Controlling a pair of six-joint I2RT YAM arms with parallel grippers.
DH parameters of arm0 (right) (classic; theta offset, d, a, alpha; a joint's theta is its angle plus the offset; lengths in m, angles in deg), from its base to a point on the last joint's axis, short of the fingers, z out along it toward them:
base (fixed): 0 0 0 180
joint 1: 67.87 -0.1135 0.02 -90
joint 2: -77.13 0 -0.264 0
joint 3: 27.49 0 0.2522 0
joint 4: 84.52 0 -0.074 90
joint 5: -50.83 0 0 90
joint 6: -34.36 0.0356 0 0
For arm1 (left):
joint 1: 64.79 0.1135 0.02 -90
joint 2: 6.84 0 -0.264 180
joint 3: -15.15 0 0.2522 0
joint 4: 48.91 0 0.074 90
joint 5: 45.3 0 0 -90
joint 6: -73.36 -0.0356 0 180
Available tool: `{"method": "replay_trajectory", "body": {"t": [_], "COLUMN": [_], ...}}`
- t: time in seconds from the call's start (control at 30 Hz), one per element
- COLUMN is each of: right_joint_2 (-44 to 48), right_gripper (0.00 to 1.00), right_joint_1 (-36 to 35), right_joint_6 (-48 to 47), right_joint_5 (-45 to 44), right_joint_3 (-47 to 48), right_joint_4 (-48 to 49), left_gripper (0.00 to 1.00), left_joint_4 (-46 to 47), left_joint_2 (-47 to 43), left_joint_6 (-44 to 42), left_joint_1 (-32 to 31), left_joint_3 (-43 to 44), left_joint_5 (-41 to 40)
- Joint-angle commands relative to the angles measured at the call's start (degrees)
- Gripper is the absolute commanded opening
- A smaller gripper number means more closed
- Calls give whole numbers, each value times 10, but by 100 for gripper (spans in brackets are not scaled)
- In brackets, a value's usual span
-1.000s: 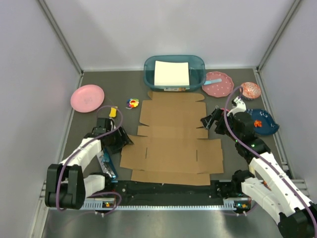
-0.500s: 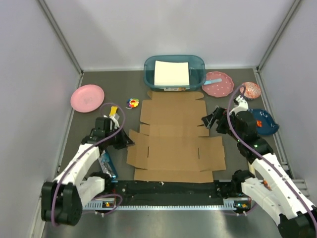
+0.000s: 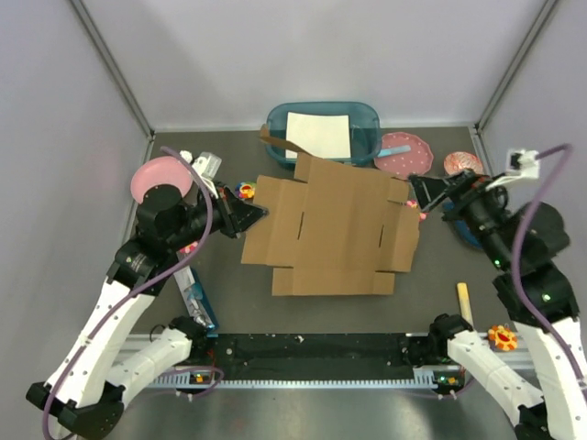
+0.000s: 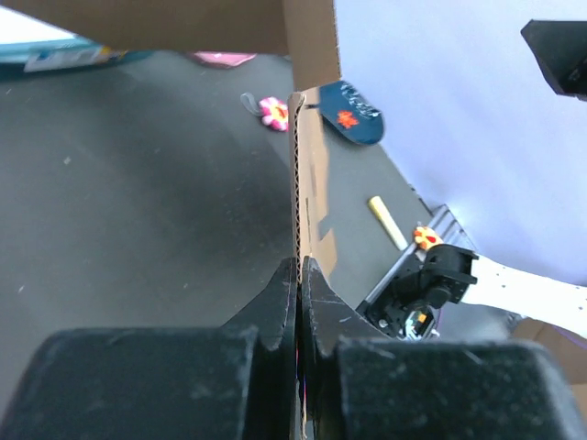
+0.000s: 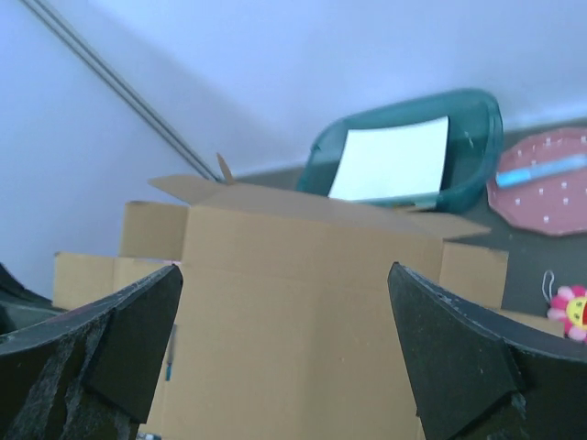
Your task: Fold the paper box
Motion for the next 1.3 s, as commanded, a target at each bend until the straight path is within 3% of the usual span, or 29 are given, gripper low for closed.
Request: {"method": "replay_trajectory", "body": {"t": [0.0,0.27,0.5,0.63,0.73,0.8,0.93,1.03,1.13,1.2,1.23,1.27], "right_joint_2": [20,51,60,56,57,61,72,83,88,88,89,87], "right_gripper": [96,95,95,95,95,95,95,95,96,95,95,95], "right_joint_1": [2,2,2,2,2,3,2,2,2,-2,-4,-3], "right_joint_6": [-25,-18,-25,-30,-30,-32,-37,-42,-49,-53,-54,-54], "right_joint_5": [-11,-5,-11,-8,-4,0,4,5,4,0,-5,-5], "right_joint_3": [81,101,144,167,173,174,167,157,149,145,138,136], "right_joint_4": [-39,-58,-78,-89,-94,-99,-109,-118,-126,-130,-130,-130], "left_gripper": [0,0,0,0,0,0,0,0,1,15,29,49], "left_joint_4": [43,50,78,40,11,-73,-118,-156,-237,-226,-216,-215], "left_joint_2": [17,98,124,175,260,346,436,502,589,626,637,650], "left_joint_6": [-31,-62,-54,-82,-99,-131,-169,-203,-249,-242,-230,-221], "left_joint_1": [-23,-54,-83,-83,-72,-46,26,85,102,112,115,115], "left_joint_3": [61,191,282,334,385,429,466,502,594,611,628,636], "left_joint_5": [46,169,184,181,208,241,293,263,118,48,27,-2]}}
